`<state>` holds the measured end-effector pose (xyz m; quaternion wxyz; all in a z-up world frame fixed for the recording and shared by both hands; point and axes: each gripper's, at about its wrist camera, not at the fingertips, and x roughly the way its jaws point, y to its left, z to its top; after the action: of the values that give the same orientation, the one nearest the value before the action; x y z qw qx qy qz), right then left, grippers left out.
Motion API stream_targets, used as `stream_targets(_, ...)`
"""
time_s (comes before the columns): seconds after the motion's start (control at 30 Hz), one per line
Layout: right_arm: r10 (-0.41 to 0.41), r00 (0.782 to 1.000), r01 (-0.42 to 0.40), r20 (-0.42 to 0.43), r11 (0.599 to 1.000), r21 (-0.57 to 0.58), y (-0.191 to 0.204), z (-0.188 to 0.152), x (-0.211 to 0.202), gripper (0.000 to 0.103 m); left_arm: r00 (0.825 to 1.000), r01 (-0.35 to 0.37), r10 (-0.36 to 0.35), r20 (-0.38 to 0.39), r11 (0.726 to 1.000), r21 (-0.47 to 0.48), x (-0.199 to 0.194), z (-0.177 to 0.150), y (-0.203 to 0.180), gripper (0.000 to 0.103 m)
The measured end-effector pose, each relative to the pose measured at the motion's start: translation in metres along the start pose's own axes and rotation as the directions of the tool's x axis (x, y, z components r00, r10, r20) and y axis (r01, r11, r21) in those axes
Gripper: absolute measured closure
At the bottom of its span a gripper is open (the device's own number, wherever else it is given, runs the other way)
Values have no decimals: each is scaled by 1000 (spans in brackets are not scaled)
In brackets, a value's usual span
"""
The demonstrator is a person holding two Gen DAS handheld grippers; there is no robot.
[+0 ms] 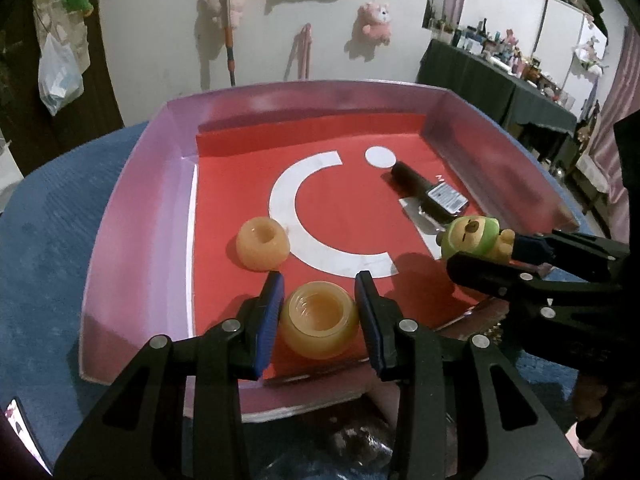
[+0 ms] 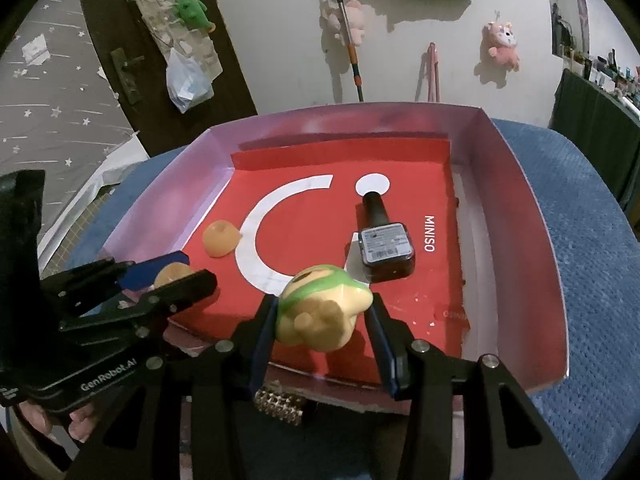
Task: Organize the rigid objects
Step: 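Carry the amber ring and green figure with both tools over the red box, then lower and open the left tool releasing the ring while the right tool releases the figure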
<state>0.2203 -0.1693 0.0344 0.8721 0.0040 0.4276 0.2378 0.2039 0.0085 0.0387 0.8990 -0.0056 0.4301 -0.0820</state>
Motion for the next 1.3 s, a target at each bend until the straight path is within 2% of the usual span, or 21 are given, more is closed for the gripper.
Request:
stream_targets(0.43, 2, 999, 0, -48, 999, 44, -8, 8, 25, 56, 997, -30, 27, -69, 999, -36, 23, 17, 7, 68)
stream_targets(0.57, -22, 999, 24, -41, 998, 49, -11, 11, 29, 56, 993, -26, 19, -117, 998, -60, 32, 20, 11, 68)
stream_targets(0.73, -86, 996, 87, -13, 996, 33, -11, 13, 29, 56, 986, -52, 43, -160, 997, -54, 39, 31, 14, 68)
stream_targets(0.93, -87, 996, 87, -17, 995, 45, -16, 15, 30, 56, 977, -32, 20, -210, 998, -53, 46, 44, 18, 68)
stream_targets(1.3, -85, 996, 86, -16, 995, 47, -16, 14, 30, 55, 980, -51, 38, -195, 997, -63, 45, 44, 20, 68)
